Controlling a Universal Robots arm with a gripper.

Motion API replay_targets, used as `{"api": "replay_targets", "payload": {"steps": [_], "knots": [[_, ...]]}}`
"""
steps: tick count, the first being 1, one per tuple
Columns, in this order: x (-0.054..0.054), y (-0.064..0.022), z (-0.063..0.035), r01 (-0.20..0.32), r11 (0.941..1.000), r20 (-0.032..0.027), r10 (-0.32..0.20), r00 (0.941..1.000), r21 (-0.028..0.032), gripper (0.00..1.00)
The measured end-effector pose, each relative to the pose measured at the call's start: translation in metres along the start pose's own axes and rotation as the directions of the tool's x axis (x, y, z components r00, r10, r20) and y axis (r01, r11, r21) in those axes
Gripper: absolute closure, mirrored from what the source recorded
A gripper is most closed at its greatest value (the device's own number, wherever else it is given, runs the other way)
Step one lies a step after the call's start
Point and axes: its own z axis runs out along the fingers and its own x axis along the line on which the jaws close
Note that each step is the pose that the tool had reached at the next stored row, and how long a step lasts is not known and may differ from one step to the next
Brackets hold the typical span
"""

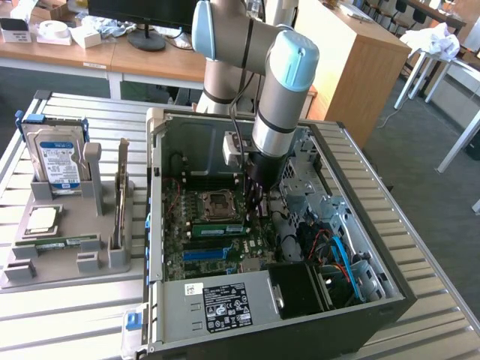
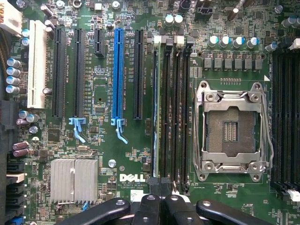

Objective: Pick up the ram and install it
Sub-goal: 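Insert the ram into the slot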

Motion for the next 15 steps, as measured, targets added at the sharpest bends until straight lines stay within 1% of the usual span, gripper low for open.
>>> {"api": "replay_targets", "payload": {"steps": [5, 6, 11, 13, 15], "knots": [[0.0, 0.0, -0.0013, 0.0, 1.0, 0.0007, 0.0, 1.0, 0.0001, 0.9], [0.0, 0.0002, -0.0056, 0.0, 1.0, 0.0, 0.0, 1.0, -0.0001, 0.9], [0.0, 0.0005, -0.0187, 0.0, 1.0, 0.0, 0.0, 1.0, 0.0, 0.9], [0.0, 0.0006, -0.0216, 0.0, 1.0, -0.0001, 0.0, 1.0, 0.0, 0.9], [0.0, 0.0005, -0.0216, 0.0, 1.0, 0.0001, 0.0, 1.0, 0.0, 0.9]]}}
